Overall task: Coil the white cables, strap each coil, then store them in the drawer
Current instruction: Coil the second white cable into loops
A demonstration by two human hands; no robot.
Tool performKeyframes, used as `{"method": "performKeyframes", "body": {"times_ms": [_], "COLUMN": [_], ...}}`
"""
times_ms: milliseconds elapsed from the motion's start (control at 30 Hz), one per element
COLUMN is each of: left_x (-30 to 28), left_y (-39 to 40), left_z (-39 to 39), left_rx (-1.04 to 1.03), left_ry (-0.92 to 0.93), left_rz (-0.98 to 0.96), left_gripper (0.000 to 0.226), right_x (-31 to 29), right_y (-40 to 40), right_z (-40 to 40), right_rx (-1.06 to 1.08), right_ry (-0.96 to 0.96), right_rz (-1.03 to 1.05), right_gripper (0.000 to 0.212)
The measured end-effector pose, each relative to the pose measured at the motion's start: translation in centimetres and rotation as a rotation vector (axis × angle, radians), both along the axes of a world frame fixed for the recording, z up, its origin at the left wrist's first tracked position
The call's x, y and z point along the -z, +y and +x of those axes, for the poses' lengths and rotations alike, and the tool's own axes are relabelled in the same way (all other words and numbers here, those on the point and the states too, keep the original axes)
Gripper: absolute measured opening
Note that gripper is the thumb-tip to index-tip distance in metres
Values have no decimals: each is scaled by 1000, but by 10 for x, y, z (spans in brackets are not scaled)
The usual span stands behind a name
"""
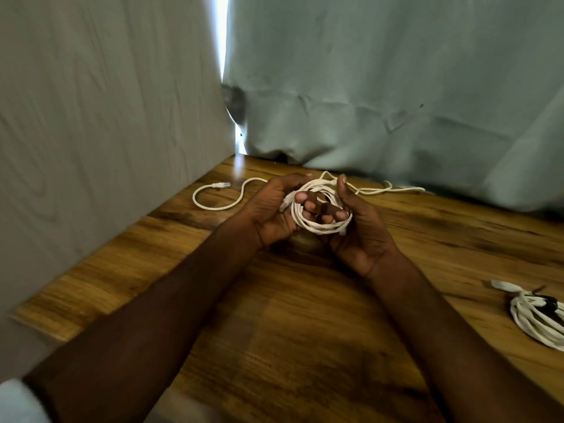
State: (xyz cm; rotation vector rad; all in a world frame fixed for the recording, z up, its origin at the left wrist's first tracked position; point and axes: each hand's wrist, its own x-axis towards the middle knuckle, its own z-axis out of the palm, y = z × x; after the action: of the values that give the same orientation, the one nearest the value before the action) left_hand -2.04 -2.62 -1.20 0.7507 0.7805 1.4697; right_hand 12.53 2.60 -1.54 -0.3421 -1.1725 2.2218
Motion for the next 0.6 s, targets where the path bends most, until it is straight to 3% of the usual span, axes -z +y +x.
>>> {"method": "performKeyframes", "body": {"times_ms": [133, 267, 433, 600], "left_x": [-8, -15, -15, -11], "left_y": [-6, -12, -13, -11], "left_z": [-3, 2, 6, 7], "left_rx": [21, -34, 12, 14], "left_ry": [-8, 17, -14, -53], "left_rz": [10, 73, 117, 166], "left_gripper": [51, 36, 42, 33], "right_x": [6, 3, -4, 1], "right_y": [3, 2, 7, 8], "right_z": [-5, -3, 5, 3], "right_rx": [-16, -34, -58, 4], "right_ry": [-43, -57, -52, 86], "right_rz": [-11, 71, 115, 65], "right_gripper": [66, 52, 54, 26]}}
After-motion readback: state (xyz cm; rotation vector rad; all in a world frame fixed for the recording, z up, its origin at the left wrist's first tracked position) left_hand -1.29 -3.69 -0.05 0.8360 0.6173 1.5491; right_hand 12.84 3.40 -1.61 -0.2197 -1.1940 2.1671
